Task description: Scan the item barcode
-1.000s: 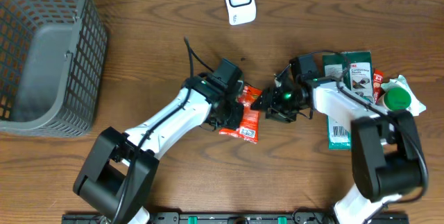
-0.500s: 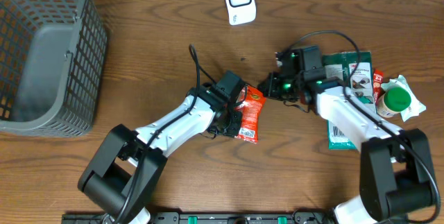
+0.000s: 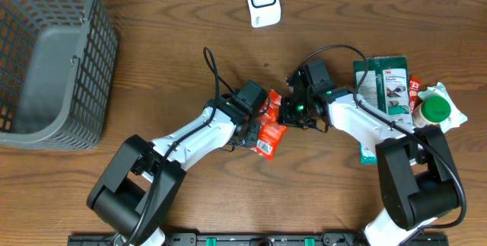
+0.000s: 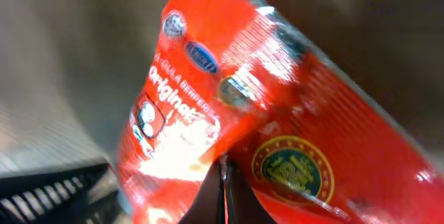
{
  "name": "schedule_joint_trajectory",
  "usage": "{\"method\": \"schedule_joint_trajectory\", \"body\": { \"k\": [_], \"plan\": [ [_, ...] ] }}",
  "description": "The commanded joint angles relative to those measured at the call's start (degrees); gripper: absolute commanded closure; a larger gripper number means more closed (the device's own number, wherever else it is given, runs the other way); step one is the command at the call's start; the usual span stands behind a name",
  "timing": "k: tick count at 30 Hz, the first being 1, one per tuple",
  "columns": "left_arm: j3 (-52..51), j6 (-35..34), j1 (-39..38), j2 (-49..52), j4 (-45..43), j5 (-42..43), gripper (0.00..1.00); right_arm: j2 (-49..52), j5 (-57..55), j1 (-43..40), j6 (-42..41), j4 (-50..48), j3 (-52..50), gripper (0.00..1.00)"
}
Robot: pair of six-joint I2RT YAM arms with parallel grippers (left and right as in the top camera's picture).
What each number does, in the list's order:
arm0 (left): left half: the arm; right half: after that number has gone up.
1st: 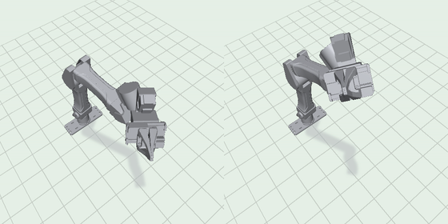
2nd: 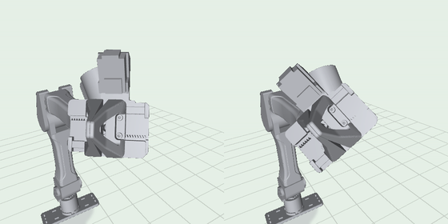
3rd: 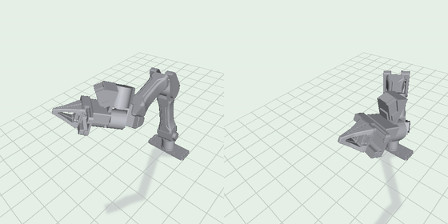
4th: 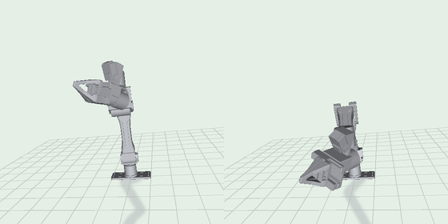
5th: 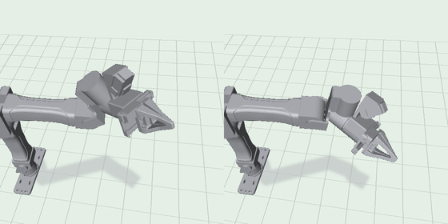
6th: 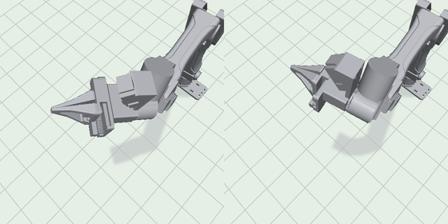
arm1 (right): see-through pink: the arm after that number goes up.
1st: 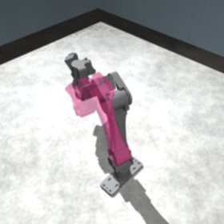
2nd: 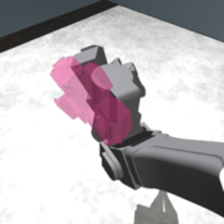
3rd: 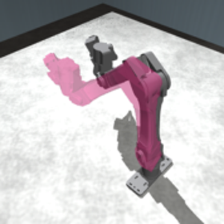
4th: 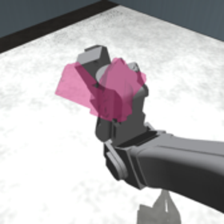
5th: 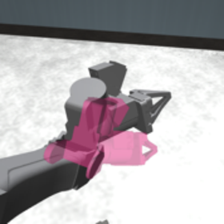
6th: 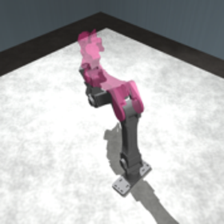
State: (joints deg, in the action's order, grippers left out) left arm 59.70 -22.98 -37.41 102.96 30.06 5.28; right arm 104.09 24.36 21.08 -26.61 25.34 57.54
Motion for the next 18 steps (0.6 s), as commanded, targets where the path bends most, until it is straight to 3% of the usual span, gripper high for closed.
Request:
{"method": "schedule_joint_trajectory", "body": {
  "k": [1,10,15,18],
  "plan": [
    [-0.46,-0.44,0.09,0.87,-2.16,-6.01,0.7,0.7,-3.3,0.15,2.29,6.38,-1.05,0.99],
    [-0.46,-0.46,0.09,0.87,-13.99,-6.21,0.69,0.7,-2.08,2.19,1.66,21.03,-1.05,0.99],
    [0.0,0.46,0.35,0.83,-18.84,-6.23,0.65,0.0,4.44,3.23,1.4,23.28,-0.98,0.99],
    [2.49,0.37,1.66,-0.02,-16.65,-5.86,0.65,-2.51,8.28,2.93,2.47,23.06,-0.2,0.93]
  ]
}}
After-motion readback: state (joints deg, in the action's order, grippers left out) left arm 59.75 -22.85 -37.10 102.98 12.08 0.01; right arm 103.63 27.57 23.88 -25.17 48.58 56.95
